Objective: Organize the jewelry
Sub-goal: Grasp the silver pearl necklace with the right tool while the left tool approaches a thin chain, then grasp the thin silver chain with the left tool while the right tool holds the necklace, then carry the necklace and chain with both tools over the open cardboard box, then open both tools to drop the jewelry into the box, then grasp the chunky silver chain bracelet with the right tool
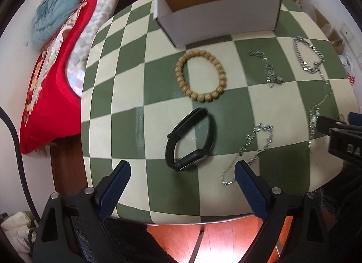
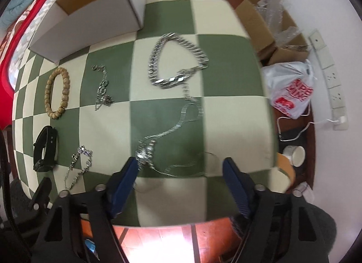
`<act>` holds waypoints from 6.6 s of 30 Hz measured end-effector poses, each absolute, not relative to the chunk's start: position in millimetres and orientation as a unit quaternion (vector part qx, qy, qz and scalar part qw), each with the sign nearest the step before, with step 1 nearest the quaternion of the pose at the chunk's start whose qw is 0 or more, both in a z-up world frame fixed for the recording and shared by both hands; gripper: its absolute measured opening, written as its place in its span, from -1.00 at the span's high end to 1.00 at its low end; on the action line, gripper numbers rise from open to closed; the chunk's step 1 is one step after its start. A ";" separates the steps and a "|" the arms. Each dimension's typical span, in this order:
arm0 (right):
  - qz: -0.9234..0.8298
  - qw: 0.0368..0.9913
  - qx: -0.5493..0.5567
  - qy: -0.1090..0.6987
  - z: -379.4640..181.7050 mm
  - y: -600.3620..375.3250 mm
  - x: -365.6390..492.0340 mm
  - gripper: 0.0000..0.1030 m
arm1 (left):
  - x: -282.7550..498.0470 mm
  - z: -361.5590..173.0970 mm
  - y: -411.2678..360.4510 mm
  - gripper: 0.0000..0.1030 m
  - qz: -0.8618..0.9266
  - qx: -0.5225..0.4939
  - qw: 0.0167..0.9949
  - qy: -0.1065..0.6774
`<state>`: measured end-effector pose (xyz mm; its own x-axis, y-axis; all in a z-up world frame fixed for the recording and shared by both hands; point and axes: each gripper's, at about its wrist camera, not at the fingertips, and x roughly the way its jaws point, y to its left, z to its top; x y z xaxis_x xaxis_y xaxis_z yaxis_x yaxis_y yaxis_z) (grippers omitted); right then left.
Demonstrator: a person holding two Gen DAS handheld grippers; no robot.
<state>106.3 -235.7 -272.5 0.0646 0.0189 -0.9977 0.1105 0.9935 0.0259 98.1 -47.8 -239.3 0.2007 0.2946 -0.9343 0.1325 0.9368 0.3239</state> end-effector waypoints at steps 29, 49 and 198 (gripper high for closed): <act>-0.023 0.713 0.150 0.685 -265.0 -307.9 88.5 0.89 | 107.8 -282.5 -121.1 -0.79 -0.059 0.223 0.715 0.660; -0.016 0.726 0.114 0.678 -260.6 -280.8 89.6 0.93 | 121.6 -241.5 -82.9 0.96 -0.104 0.109 0.744 0.652; -0.125 0.770 0.088 0.619 -275.0 -280.8 178.2 0.18 | 201.6 -215.7 -0.1 -1.00 0.097 0.094 0.817 0.561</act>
